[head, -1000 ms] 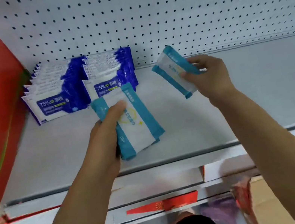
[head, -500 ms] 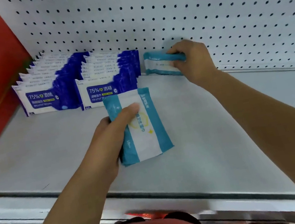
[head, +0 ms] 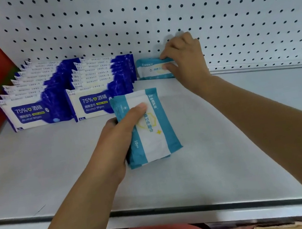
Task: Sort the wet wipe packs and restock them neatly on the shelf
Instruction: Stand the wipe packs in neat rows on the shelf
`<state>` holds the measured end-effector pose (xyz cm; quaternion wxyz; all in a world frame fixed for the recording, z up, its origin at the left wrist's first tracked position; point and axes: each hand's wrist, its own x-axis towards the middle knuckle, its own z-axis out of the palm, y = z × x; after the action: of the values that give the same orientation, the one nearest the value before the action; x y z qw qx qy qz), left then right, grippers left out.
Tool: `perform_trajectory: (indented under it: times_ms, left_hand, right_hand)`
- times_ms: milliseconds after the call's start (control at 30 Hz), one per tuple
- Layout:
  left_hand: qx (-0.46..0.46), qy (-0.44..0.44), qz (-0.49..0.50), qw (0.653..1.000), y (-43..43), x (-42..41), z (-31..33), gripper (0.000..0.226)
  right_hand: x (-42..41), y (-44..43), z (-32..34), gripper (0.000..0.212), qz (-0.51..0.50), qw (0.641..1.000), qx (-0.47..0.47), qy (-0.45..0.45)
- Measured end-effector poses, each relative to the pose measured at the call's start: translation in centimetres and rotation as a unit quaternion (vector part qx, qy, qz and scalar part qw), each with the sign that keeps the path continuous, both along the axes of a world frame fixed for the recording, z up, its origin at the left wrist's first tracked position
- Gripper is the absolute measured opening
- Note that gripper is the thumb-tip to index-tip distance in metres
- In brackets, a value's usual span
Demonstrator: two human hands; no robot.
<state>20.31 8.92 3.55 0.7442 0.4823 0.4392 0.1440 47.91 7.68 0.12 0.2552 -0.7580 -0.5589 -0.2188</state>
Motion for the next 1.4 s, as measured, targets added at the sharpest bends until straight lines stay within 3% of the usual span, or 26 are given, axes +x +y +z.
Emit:
perform_trajectory:
  times_ms: [267,400,467,567,633,667,767,833,933,1033,1100,1200,1267,1400]
  left_hand:
    - [-0.018,-0.01,-0.021,1.0,0.6,0.4,0.1,0.034]
    - [-0.036,-0.024,-0.033,0.999,0.7,1.5,0.4,0.026]
    - [-0.05,-0.03,-0.042,0.997,0.6,2.5,0.8,0.024]
    - [-0.045,-0.045,-0.064,0.996,0.1,4.5,0.9,0.024]
    - [-0.035,-0.048,-0.084,0.995,-0.5,6.1,0.8,0.034]
    - [-0.03,-0.05,-0.094,0.994,-0.7,6.9,0.7,0.043]
    - [-0.03,-0.028,-0.118,0.992,-0.9,9.0,0.3,0.099]
    - [-0.028,-0.007,-0.129,0.991,-0.7,9.8,-0.1,0.114]
    - [0.006,-0.004,-0.134,0.991,-0.1,10.0,-0.3,0.082]
    - [0.027,0.0,-0.118,0.993,1.2,9.7,-1.1,0.053]
    - [0.044,0.001,-0.109,0.993,2.2,9.3,-1.3,0.049]
    - [0.04,-0.003,-0.101,0.994,3.2,8.8,-1.8,0.041]
    - [0.028,-0.006,-0.103,0.994,3.6,8.8,-1.9,0.036]
    - [0.008,-0.021,-0.098,0.995,3.9,8.8,-1.9,0.034]
  right_hand:
    - [0.7,-0.5,0.8,0.025,0.008,0.999,-0.039,-0.001]
    - [-1.0,-2.7,2.6,0.026,-0.041,0.985,0.026,0.166]
    - [-2.9,-4.8,4.1,0.022,-0.081,0.957,0.047,0.274]
    - [-6.4,-8.0,6.1,0.049,-0.084,0.864,-0.062,0.492]
    - [-7.9,-9.8,6.6,0.063,-0.066,0.817,-0.127,0.559]
    - [-8.3,-10.5,6.7,0.063,-0.063,0.811,-0.136,0.566]
    - [-7.5,-12.1,7.1,0.043,-0.096,0.822,-0.127,0.546]
    - [-6.1,-13.0,7.5,0.035,-0.115,0.816,-0.109,0.556]
    - [-3.1,-13.8,7.7,0.033,-0.144,0.816,-0.071,0.556]
    - [0.2,-13.5,7.1,0.026,-0.201,0.875,-0.054,0.438]
    - [1.8,-12.5,6.6,0.02,-0.201,0.917,-0.077,0.335]
    - [3.6,-10.5,5.9,0.022,-0.171,0.954,-0.123,0.215]
    - [4.5,-9.3,5.8,0.024,-0.142,0.967,-0.151,0.147]
    - [5.3,-8.2,5.7,0.027,-0.123,0.97,-0.185,0.1]
